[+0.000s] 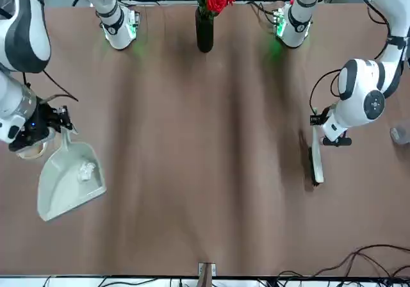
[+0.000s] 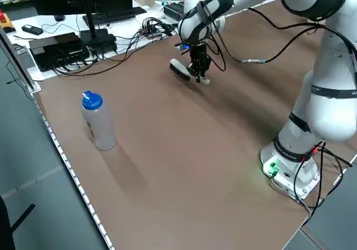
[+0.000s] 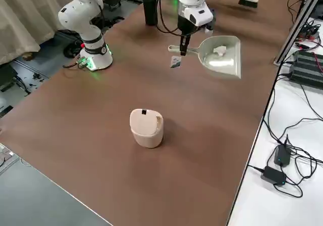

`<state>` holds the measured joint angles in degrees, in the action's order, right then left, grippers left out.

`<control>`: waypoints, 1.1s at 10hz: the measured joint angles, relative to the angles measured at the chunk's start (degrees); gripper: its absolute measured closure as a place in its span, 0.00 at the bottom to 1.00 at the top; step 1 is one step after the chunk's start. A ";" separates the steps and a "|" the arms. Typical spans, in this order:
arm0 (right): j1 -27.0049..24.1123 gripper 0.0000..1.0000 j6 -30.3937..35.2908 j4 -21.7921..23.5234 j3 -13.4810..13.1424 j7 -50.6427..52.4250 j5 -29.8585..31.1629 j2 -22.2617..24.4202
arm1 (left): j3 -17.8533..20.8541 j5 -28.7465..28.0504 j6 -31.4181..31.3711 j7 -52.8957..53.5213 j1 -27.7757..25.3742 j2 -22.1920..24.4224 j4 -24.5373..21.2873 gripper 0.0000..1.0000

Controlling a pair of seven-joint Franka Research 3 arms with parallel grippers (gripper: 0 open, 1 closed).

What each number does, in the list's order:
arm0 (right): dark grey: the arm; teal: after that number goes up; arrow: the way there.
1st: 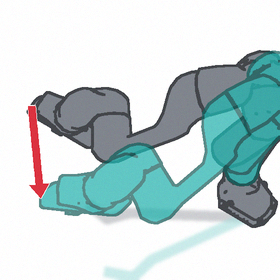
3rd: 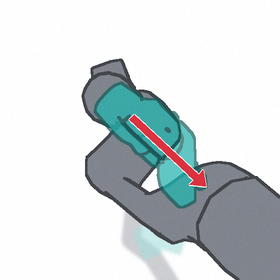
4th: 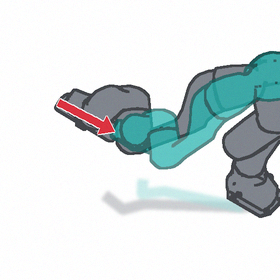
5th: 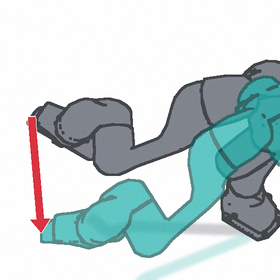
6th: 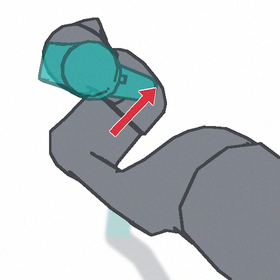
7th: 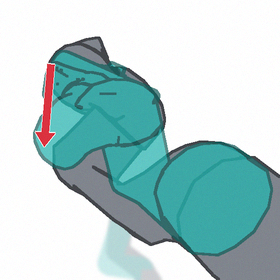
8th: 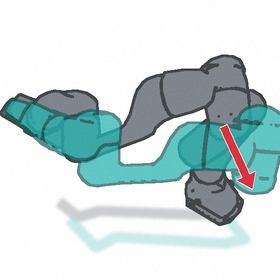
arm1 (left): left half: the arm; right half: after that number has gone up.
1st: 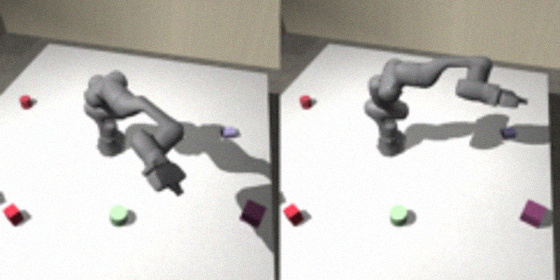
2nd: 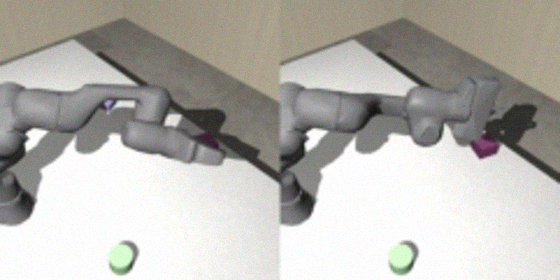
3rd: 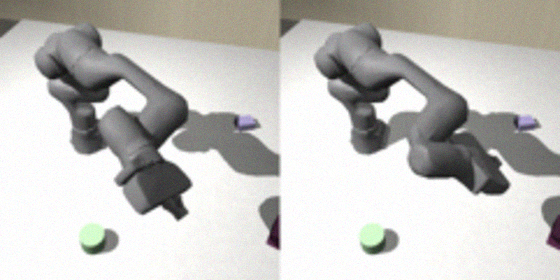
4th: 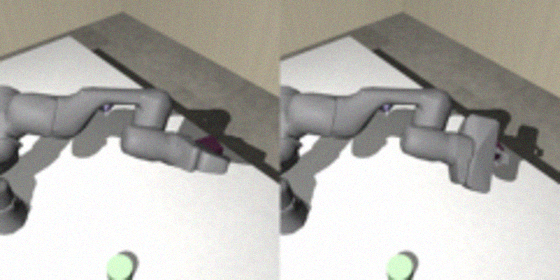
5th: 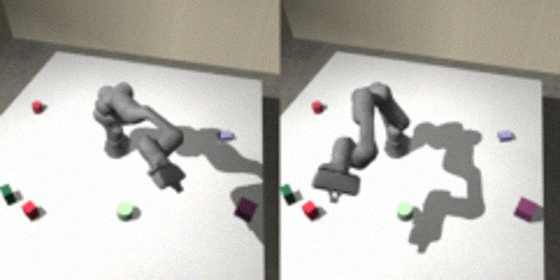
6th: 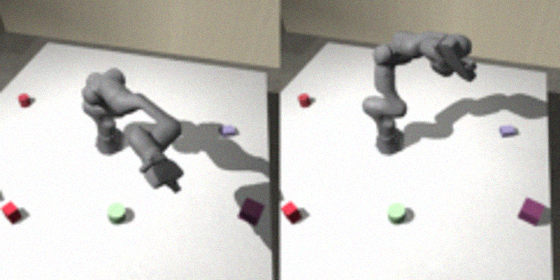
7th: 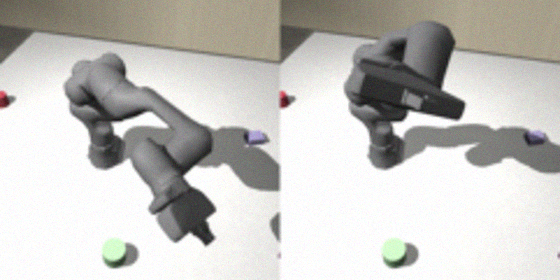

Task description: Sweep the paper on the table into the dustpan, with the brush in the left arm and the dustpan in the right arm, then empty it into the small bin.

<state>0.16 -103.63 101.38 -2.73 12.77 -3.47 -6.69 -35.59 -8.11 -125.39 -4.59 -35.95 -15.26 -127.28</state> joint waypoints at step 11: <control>-2.01 0.67 1.96 1.02 0.03 -38.48 -9.53 0.81 | -0.04 -2.80 -0.56 0.00 0.05 -0.91 -0.63 0.73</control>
<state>-1.85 -101.67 102.40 -2.70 -25.71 -13.00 -5.88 -35.62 -10.91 -125.95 -4.59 -35.90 -16.17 -127.91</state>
